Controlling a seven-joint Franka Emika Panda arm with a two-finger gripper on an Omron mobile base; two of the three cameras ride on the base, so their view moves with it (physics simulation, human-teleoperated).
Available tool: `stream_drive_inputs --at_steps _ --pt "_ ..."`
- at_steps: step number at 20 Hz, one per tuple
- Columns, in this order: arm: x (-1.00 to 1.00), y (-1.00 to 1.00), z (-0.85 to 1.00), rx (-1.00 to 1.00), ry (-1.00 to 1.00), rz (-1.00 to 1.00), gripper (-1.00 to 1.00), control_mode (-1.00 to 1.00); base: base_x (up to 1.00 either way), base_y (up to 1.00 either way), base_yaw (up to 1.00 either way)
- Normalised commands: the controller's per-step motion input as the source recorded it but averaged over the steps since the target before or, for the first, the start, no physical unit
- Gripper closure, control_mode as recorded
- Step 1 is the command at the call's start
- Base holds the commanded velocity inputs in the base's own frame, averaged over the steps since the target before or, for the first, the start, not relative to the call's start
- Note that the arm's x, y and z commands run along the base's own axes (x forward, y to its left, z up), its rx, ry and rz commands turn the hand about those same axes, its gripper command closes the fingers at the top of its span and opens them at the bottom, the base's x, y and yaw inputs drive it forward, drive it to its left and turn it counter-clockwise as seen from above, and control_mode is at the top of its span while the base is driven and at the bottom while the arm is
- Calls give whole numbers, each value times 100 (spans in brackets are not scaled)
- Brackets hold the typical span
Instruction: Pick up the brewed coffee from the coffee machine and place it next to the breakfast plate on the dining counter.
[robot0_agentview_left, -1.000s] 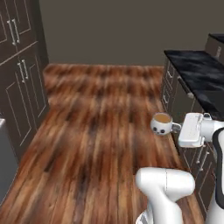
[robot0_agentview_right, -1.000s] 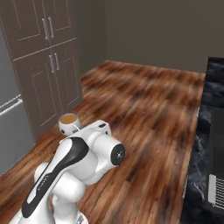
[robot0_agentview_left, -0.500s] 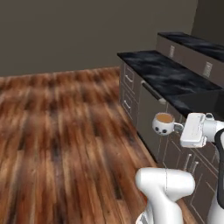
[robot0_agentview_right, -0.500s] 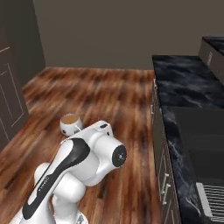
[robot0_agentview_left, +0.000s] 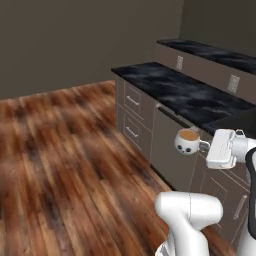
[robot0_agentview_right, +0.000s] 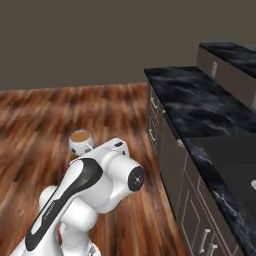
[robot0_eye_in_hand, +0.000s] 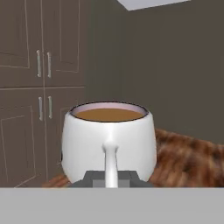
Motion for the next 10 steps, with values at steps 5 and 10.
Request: stream_drive_inputs --at_steps 5,10 --pt "0 0 0 0 0 0 100 100 100 85 -39" --pt "0 0 0 0 0 0 100 100 100 98 -34"
